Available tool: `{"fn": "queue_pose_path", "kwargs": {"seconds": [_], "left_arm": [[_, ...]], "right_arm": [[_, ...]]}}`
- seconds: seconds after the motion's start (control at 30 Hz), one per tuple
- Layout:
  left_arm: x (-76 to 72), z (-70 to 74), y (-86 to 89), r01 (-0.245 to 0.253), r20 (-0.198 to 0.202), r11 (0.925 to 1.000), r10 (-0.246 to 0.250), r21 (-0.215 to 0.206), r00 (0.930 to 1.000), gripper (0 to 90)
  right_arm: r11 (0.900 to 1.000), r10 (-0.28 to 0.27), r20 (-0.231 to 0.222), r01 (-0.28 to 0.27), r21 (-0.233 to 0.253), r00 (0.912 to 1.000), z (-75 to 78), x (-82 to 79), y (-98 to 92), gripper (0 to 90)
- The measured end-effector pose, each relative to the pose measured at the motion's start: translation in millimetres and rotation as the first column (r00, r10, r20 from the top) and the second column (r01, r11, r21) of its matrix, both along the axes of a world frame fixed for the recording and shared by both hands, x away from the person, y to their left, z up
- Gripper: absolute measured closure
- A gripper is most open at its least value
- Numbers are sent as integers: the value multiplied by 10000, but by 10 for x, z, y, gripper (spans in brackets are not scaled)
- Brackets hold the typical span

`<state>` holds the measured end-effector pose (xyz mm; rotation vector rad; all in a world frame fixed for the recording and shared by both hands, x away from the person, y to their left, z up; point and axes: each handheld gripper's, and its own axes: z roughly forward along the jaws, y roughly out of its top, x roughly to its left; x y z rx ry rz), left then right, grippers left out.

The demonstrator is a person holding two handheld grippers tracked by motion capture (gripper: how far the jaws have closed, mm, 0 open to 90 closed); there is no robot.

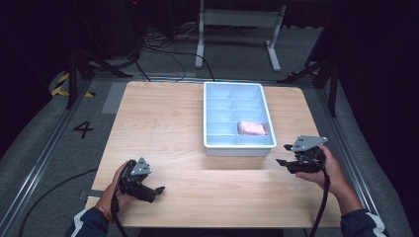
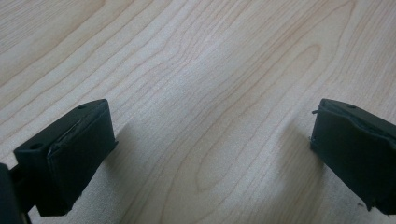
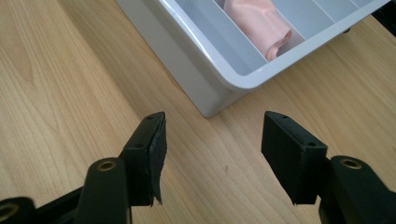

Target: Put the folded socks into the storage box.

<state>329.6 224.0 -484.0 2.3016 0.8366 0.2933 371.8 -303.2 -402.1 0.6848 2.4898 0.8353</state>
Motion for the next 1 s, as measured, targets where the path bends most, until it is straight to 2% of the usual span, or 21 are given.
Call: {"fn": "queue_pose_path", "kwargs": {"seconds": [0.73, 1.0], "left_arm": [[-1, 0, 0, -9, -1, 10000, 9, -9, 10000, 0], [-1, 0, 0, -7, 3, 10000, 7, -6, 10000, 0]], "right_arm": [[9979, -605, -134, 607, 212, 9981, -302, -217, -297, 385], [9945, -859, -149, 866, 583, 9962, -392, -303, -424, 374]]}}
